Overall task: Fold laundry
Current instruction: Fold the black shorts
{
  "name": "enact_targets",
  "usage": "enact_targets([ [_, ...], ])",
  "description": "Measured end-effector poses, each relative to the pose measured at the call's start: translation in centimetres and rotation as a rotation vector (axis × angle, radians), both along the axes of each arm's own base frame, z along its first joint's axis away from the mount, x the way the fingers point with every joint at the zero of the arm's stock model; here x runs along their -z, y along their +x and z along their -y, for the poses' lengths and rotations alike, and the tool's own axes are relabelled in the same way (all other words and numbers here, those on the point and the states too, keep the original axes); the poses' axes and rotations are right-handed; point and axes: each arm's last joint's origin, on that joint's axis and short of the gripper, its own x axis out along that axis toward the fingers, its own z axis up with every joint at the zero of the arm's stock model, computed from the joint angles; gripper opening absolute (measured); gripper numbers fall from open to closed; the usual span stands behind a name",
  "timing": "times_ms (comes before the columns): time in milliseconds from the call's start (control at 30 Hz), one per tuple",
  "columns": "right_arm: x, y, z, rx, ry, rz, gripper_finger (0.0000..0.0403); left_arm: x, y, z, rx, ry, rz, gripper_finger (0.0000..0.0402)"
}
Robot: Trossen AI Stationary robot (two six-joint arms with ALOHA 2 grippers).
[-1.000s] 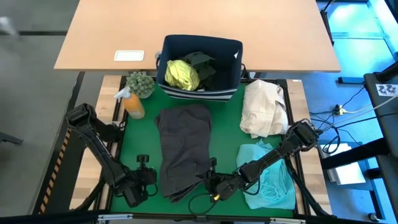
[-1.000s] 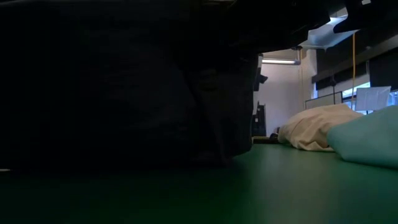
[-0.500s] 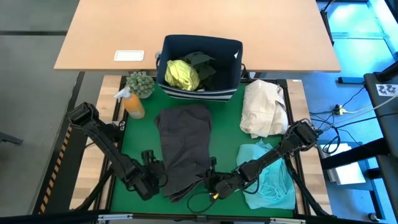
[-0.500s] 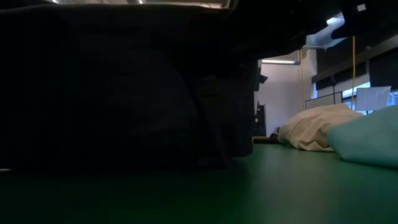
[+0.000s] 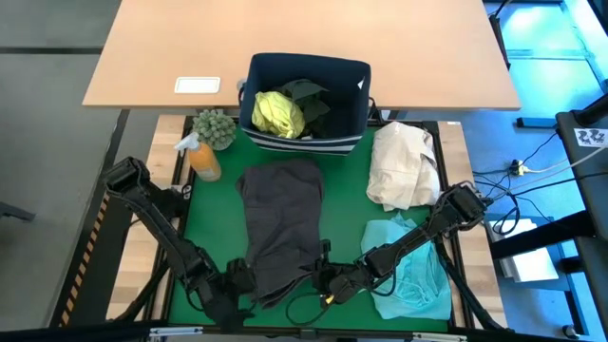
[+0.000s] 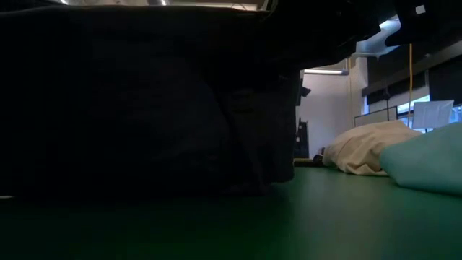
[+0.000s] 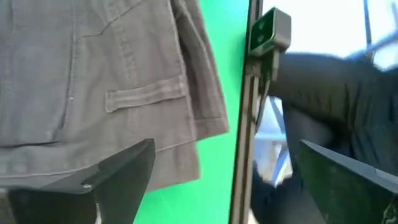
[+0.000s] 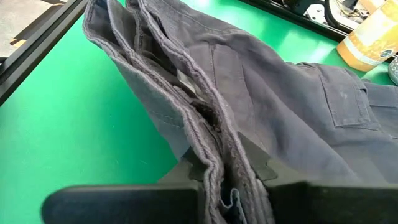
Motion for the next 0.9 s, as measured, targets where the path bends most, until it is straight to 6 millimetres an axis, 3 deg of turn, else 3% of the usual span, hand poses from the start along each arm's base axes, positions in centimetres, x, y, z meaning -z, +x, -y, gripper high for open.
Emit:
enact_targets([
  [233,0.0,0.0,0.0,0.001,-0.001,0.0,0.0033,1.0,0.0,1.0,-0.089,0.07,0.097,0.038],
  [400,0.0,0.0,0.1,0.003,-0.001,0.0,0.0033,0.5,0.9,1.0,-0.065,0.048,0.167,0.0379],
  [600,0.1,0.1,0.3,0.017,0.01,-0.009,0.0033,-1.4,2.2,1.9,0.025,0.166,0.229,0.0379],
  [767,0.1,0.1,0.4,0.042,0.0,-0.003,0.0033,-1.9,4.6,3.7,0.077,0.354,0.131,0.0379],
  [900,0.1,0.2,0.6,0.074,0.035,0.003,0.0033,-1.0,6.5,4.2,-0.019,0.417,-0.038,0.0379],
])
